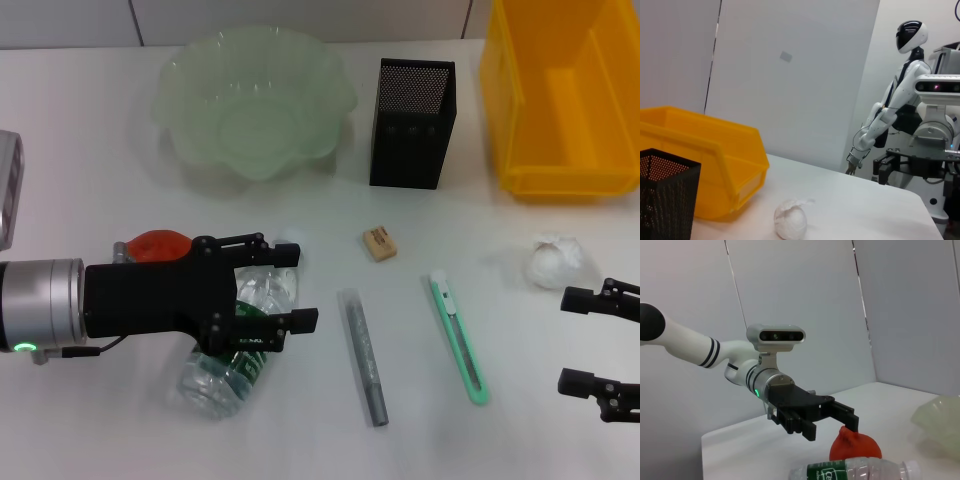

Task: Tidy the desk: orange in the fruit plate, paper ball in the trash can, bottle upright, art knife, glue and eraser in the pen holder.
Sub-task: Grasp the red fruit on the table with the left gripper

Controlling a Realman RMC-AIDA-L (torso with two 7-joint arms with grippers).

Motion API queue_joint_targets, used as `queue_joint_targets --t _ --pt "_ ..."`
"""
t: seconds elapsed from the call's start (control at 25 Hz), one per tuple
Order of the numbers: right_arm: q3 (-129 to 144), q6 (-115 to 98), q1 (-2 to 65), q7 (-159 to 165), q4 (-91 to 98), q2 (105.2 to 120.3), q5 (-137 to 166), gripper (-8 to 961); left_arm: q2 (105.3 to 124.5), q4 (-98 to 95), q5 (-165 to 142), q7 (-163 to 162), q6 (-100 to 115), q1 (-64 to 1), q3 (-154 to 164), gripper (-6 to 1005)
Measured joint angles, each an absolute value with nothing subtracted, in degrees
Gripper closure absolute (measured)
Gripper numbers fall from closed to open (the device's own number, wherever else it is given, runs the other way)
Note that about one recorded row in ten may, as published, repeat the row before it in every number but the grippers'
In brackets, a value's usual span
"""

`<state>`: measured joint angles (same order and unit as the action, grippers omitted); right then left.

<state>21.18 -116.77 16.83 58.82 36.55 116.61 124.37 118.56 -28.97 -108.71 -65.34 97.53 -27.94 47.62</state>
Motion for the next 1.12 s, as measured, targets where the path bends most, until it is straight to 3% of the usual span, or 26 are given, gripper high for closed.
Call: queue_joint_targets --t 1.12 --pt "21.20 -116.03 16.82 59.15 36.52 117.30 124.27 132 118.57 -29.26 -108.33 -64.86 97.67 -27.72 47.37 236"
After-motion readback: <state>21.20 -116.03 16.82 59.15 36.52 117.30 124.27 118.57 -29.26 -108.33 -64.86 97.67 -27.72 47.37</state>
